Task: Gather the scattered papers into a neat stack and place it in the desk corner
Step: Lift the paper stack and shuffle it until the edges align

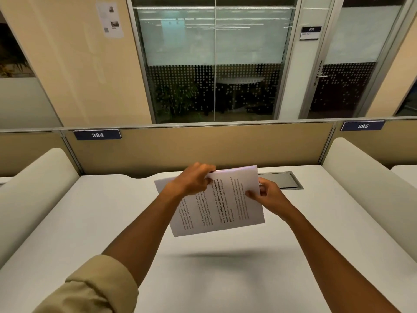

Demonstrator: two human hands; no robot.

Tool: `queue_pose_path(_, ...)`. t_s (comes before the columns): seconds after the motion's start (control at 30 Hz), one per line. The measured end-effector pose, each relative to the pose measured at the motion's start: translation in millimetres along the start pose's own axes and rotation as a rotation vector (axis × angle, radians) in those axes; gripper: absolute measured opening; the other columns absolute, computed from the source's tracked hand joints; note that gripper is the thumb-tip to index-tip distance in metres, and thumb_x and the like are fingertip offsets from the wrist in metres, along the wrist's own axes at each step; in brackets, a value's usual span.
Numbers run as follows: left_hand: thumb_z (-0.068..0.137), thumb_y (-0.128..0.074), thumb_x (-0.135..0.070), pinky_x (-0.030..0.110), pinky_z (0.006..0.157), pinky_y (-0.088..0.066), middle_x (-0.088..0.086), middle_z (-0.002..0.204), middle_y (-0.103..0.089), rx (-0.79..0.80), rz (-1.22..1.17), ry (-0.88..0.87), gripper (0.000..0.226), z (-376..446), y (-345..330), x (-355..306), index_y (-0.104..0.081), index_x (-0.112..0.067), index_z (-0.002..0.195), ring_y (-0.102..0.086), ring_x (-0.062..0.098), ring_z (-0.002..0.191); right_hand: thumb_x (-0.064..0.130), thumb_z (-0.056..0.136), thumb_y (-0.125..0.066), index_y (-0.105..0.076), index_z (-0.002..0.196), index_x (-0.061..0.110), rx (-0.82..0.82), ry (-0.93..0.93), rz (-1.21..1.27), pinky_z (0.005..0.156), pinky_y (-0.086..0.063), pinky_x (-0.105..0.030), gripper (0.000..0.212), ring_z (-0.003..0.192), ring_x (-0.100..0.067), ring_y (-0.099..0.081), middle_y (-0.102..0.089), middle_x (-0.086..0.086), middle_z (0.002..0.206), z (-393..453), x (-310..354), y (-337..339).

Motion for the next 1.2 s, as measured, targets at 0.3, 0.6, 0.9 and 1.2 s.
queue_pose_path(0.3, 0.083, -0.072, -0.034, 0.046, 0.072, -0.059, 0.007, 0.09, -0.073, -0.069, -0.098, 0.132, 0.026, -4.2, -6.3, 25.9, -0.06, -0.012, 0.079, -0.069, 0.024, 0.077, 0.025, 0.094, -0.061, -0.061, 0.106, 0.02, -0.078, -0.034, 0.133, 0.065, -0.057, -0.026, 0.014, 0.084, -0.02, -0.072, -0.073, -0.003, 0.097, -5.7, 0.7, -4.8)
queue_pose_path(0.6, 0.073, -0.083, -0.03, 0.038, 0.069, -0.056, 0.012, 0.085, -0.072, -0.218, -0.457, 0.521, 0.036, -52.6, -25.9, 111.4, -0.066, 0.0, 0.082, -0.068, 0.028, 0.079, 0.022, 0.095, -0.058, -0.057, 0.115, 0.019, -0.13, -0.116, 0.182, 0.073, -0.06, -0.037, 0.02, 0.089, -0.026, -0.071, -0.071, -0.007, 0.104, -13.9, -26.5, -3.7)
queue_pose_path(0.9, 0.09, -0.064, -0.009, 0.048, 0.088, -0.056, 0.013, 0.109, -0.071, -0.371, -1.21, 0.648, 0.019, -98.6, -110.0, 120.5, -0.062, -0.012, 0.109, -0.066, 0.038, 0.103, 0.022, 0.095, -0.058, -0.056, 0.112, 0.019, -0.124, -0.172, 0.188, 0.071, -0.06, -0.035, 0.017, 0.087, -0.025, -0.073, -0.072, -0.008, 0.105, -16.9, -49.6, -23.3)
queue_pose_path(1.2, 0.099, -0.051, -0.018, 0.041, 0.078, -0.058, 0.009, 0.103, -0.069, -0.514, -0.983, 0.657, 0.02, -103.3, -114.8, 112.5, -0.058, -0.011, 0.117, -0.068, 0.03, 0.091, 0.026, 0.096, -0.056, -0.056, 0.116, 0.019, -0.173, -0.21, 0.179, 0.072, -0.06, -0.034, 0.021, 0.089, -0.024, -0.071, -0.07, -0.006, 0.105, -20.6, -62.0, -40.5)
Point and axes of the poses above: each hand's wrist, its own z-axis towards the middle knuckle, its own y-axis out of the back of the hand, x = y × z, the point moved 6 cm from there along z, towards the middle knuckle
